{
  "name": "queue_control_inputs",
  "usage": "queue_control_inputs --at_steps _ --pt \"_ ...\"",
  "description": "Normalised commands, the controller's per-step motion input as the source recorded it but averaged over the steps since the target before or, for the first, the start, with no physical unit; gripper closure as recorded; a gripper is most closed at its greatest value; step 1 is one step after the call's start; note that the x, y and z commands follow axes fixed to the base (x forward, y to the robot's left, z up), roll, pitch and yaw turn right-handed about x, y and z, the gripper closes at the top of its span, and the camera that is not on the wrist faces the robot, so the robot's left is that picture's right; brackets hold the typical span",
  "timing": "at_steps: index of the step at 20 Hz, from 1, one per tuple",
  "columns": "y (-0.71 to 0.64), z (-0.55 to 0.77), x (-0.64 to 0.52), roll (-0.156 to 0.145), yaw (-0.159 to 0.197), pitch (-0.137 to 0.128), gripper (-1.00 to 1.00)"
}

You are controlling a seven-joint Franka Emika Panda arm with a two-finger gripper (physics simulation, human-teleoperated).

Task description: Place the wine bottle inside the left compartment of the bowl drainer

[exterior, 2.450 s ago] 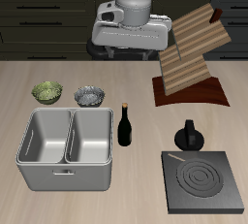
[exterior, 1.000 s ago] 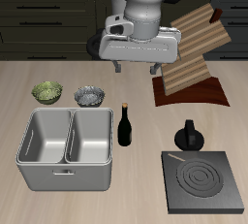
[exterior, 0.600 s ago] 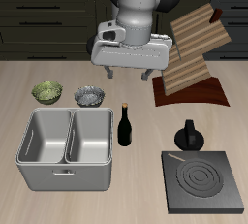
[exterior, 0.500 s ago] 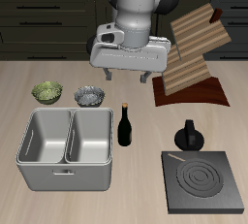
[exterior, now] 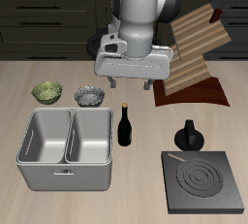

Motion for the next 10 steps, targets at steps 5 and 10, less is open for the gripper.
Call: queue_control_inputs --at_steps 5,10 --pt "0.19 -0.19 0.01 0.032 0.004 0.004 -1.00" --pt "0.07 -0.27 0.05 0.021 -0.006 0.009 -1.00"
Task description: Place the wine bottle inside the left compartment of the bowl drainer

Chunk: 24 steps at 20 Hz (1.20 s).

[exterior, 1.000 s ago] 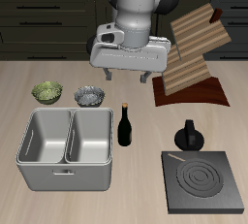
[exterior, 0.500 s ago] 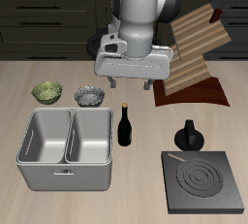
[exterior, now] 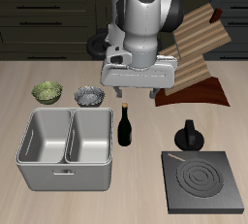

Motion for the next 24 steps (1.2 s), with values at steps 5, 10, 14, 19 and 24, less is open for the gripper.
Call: queue_control_inputs --at_steps 5,10,14,19,24 --pt "-0.07 -0.24 0.05 -0.017 -0.023 0.011 -1.00" --pt "-0.04 -0.19 -0.02 -0.013 -0.012 0.026 -1.00" --pt "-0.12 -0.19 0.02 -0.020 0.006 0.021 -1.00" --pt "-0.01 -0.14 -0.06 0.000 -0.005 0.017 -1.00" --pt "-0.01 -0.08 -0.04 0.011 -0.004 0.003 -1.00"
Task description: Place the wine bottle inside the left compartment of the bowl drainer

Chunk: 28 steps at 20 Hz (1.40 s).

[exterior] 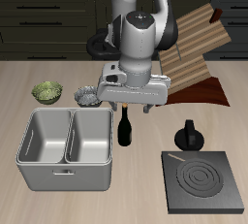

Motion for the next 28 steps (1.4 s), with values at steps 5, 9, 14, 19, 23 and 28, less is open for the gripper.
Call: queue_control_inputs --at_steps 5,9,14,19,23,28 --pt "0.00 -0.06 -0.03 0.012 -0.003 -0.008 1.00" --pt "-0.03 0.04 -0.02 0.003 0.003 -0.009 1.00" --pt "-0.08 0.04 0.01 -0.003 0.009 -0.007 1.00" --pt "-0.08 0.03 -0.01 -0.010 0.010 -0.011 1.00" --pt "-0.06 0.01 -0.03 -0.010 -0.002 -0.004 1.00" --pt "0.04 0.06 -0.12 0.023 -0.011 0.005 1.00"
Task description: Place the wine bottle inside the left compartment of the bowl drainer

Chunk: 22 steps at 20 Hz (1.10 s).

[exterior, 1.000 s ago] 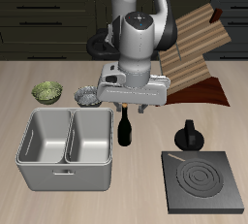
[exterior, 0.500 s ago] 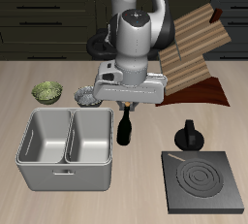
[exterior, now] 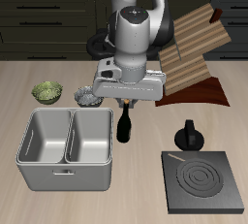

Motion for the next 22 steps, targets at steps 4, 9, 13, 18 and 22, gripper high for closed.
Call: queue_control_inputs --at_steps 4,9,13,18,22 --pt "0.03 0.18 -0.24 0.023 -0.020 0.014 1.00" --pt "0.05 0.36 -0.35 0.021 -0.001 0.020 1.00" --pt "-0.03 0.51 -0.37 0.026 0.012 -0.018 1.00" --pt "-0.17 0.36 -0.22 -0.007 0.029 -0.008 1.00" --pt "-0.23 0.15 -0.04 0.001 0.009 -0.018 1.00"
